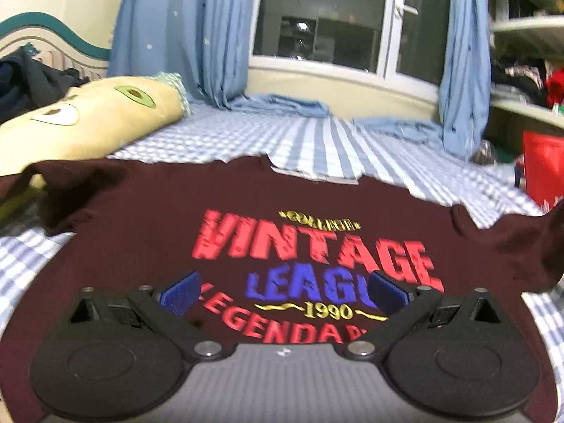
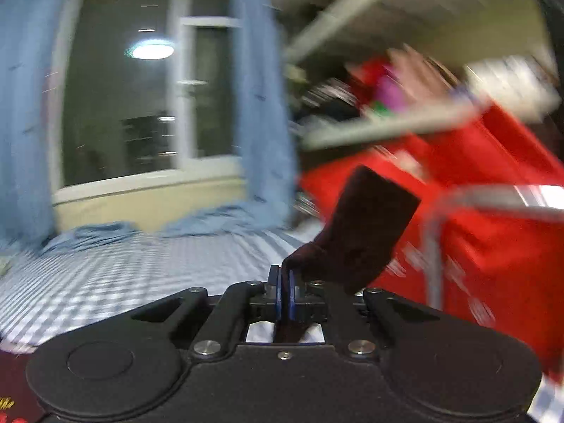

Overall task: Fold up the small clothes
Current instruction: 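Lift the sleeve with the right tool and fold it across the body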

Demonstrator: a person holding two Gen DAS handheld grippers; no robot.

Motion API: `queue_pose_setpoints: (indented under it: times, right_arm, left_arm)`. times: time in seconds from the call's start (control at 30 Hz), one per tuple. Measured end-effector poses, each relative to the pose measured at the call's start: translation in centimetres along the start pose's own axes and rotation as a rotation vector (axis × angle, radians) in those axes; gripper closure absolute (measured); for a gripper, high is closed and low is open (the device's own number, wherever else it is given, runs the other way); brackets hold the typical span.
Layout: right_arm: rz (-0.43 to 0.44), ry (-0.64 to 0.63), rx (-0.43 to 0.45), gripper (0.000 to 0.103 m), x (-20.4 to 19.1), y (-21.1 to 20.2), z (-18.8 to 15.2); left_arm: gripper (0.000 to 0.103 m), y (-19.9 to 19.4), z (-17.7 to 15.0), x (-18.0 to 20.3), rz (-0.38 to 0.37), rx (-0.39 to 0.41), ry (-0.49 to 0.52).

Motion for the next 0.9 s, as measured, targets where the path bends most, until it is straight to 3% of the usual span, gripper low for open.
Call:
queue_pose_setpoints:
  times: [0.1, 0.23, 0.33, 0.5, 0.57, 0.7, 0.77, 0.8, 0.83, 0.9]
  right_arm:
    - [0.091, -0.161, 0.067, 0.099, -6.9, -2.1, 0.9]
    - [0.199, -0.392, 0.139, 0.1, -16.3, -5.8, -0.5]
    - [0.304, -0.561, 0.165, 0.1, -22.9, -9.0, -3.8]
    - [0.496, -0.819, 0.064, 0.1, -31.4, -14.2, -11.9]
    - [0.569, -0.912, 0.02, 0.1, -33.3, -15.7, -15.2]
    - [0.565, -0.989, 0.038, 0.099, -33.4, -17.7, -17.9]
    - [0.595, -0.969, -0.007, 0.087, -32.7, -18.4, -18.2]
    - [0.6, -0.951, -0.02, 0.076, -31.8, -18.5, -18.1]
    - [0.601, -0.927, -0.019, 0.065, -31.0, -18.7, -18.0]
    - [0.593, -0.879, 0.001, 0.053, -28.9, -18.9, -17.3]
  left_arm:
    - [0.001, -1.3, 0.7, -1.7, 0.014, 0.016, -0.024]
    - [0.001, -2.4, 1.2, -4.3, 0.062, 0.031, -0.052]
    - [0.001, -2.8, 1.2, -6.2, 0.099, 0.032, -0.072]
    - [0.001, -2.7, 0.7, -8.3, 0.148, 0.024, -0.097]
    - [0.001, -2.5, 0.5, -8.6, 0.156, 0.02, -0.098]
    - [0.001, -1.6, 0.9, -8.2, 0.165, 0.024, -0.068]
    - [0.001, -0.6, 1.4, -7.5, 0.161, 0.04, -0.067]
    - [0.001, 0.1, 1.7, -7.0, 0.152, 0.04, -0.068]
    - [0.001, 0.9, 2.0, -6.5, 0.137, 0.035, -0.067]
    - [0.001, 2.5, 2.6, -5.2, 0.101, 0.02, -0.058]
Point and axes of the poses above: each gripper's, at about its wrist camera, not at the fingertips, and y roughly the way its jaws point, x to its right, z to its top, the point moved 5 cm from there along y, roughly the way its jaws point
